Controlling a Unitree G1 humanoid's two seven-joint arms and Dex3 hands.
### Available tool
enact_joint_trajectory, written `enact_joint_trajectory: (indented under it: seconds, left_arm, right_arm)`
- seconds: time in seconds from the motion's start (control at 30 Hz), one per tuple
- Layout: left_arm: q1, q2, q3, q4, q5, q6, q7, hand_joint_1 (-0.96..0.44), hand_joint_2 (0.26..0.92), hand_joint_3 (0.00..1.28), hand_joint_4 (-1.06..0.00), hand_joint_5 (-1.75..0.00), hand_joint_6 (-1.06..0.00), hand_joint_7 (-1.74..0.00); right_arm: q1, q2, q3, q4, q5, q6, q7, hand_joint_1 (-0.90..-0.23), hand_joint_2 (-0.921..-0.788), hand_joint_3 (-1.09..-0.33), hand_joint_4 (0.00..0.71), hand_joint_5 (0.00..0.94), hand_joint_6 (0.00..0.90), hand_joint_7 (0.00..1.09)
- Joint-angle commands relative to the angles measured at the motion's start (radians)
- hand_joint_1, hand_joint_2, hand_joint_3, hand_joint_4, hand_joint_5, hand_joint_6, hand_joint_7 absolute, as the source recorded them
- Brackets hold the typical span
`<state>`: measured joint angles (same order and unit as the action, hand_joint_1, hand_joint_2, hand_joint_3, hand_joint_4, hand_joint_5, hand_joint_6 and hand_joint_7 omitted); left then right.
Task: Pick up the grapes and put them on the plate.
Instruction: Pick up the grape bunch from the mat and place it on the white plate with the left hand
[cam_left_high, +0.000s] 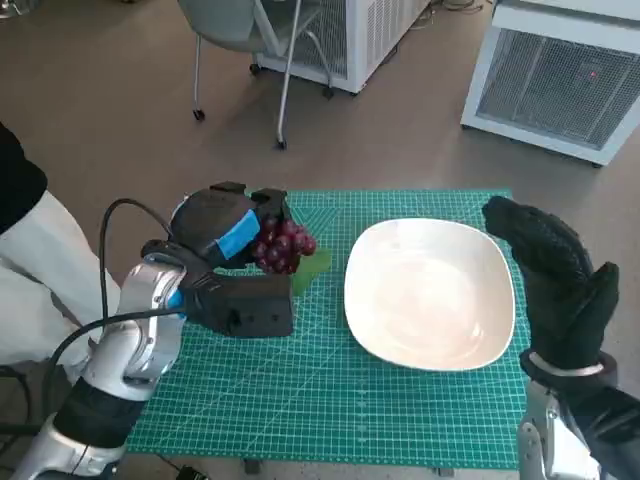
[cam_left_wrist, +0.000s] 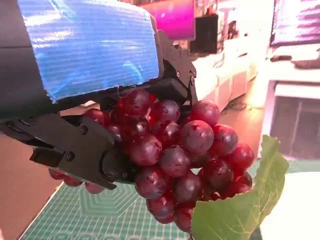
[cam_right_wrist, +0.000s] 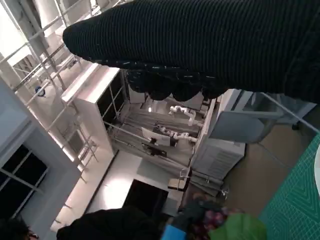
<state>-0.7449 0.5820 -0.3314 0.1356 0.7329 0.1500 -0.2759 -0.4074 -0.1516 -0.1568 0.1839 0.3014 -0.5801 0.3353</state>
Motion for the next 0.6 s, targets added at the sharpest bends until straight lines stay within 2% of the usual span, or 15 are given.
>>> enact_joint_trajectory:
  seconds: [0.03,0.23,0.6]
  left_arm:
    - [0.016,-0.004,0.013,-0.025,0.003,-0.007,-0.003,0.00,0.920,0.08,-0.66,-1.31,-0.64,-1.03]
    - [0.012,-0.018,0.006,-0.016,0.008,-0.021,0.012,0.00,0.920,0.08,-0.66,-1.27,-0.63,-1.08]
    - [-0.040,-0.119,-0.062,-0.010,0.073,-0.018,0.012,0.00,0.918,0.08,-0.67,-1.32,-0.67,-0.99]
  right_arm:
    - [0.008,0.002,-0.002,0.011,0.011,0.009,0.011,-0.523,-0.921,-0.663,0.420,0.005,0.045,0.60]
    - [0.017,0.001,-0.001,-0.002,0.015,0.013,0.012,-0.522,-0.921,-0.664,0.420,0.004,0.044,0.60]
    - [0.031,-0.004,-0.006,-0.026,0.012,0.022,0.005,-0.522,-0.921,-0.665,0.420,0.004,0.044,0.60]
